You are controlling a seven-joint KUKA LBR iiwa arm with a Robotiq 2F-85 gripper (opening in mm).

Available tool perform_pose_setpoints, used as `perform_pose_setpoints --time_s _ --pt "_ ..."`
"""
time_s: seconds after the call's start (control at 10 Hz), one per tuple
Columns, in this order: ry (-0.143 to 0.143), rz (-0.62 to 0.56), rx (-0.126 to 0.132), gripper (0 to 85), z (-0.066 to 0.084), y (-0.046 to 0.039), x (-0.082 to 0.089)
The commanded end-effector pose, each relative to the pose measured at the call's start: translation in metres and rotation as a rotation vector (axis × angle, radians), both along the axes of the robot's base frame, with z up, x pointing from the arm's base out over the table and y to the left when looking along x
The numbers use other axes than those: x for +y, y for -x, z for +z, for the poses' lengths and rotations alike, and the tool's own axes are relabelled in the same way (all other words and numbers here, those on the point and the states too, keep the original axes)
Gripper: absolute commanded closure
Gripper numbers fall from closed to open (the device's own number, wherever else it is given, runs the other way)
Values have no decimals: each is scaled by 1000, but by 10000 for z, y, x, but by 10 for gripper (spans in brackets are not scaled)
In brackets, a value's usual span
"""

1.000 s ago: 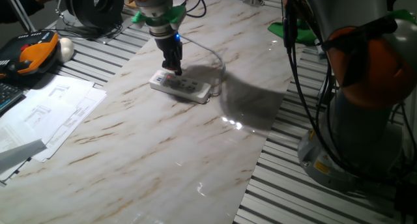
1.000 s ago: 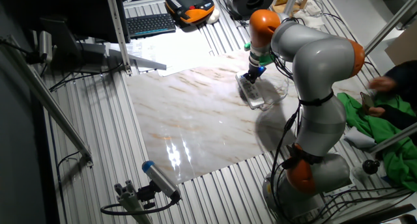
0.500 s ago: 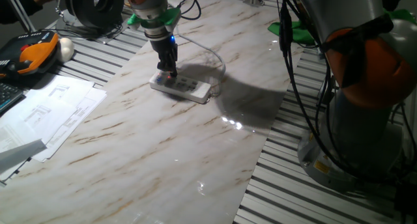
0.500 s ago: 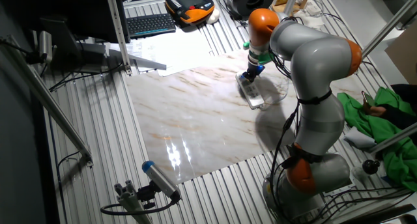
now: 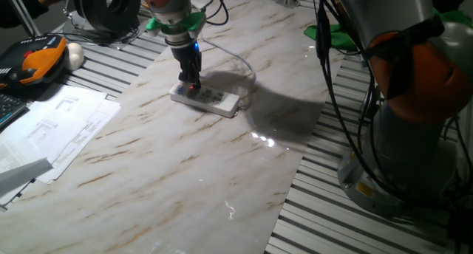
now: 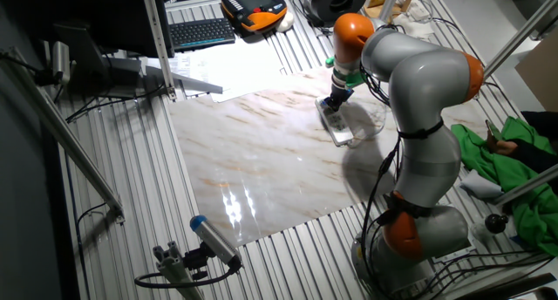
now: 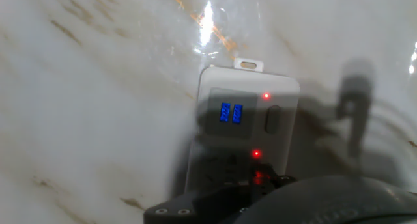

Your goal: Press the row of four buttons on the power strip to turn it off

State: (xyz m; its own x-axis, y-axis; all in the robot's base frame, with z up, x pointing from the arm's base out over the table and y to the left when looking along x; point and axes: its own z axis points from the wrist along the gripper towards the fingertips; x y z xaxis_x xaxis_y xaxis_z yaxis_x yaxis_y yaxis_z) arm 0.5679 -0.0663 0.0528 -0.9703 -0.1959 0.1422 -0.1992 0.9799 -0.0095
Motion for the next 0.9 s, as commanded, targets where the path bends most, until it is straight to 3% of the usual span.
perform_pose_setpoints --time_s 0.0,0.2,0.6,0.8 --pt "2 1 17 850 113 -57 -21" --pt "17 13 17 850 178 -170 -34" --pt "18 11 8 850 98 -269 7" --pt "18 6 8 850 93 -381 52"
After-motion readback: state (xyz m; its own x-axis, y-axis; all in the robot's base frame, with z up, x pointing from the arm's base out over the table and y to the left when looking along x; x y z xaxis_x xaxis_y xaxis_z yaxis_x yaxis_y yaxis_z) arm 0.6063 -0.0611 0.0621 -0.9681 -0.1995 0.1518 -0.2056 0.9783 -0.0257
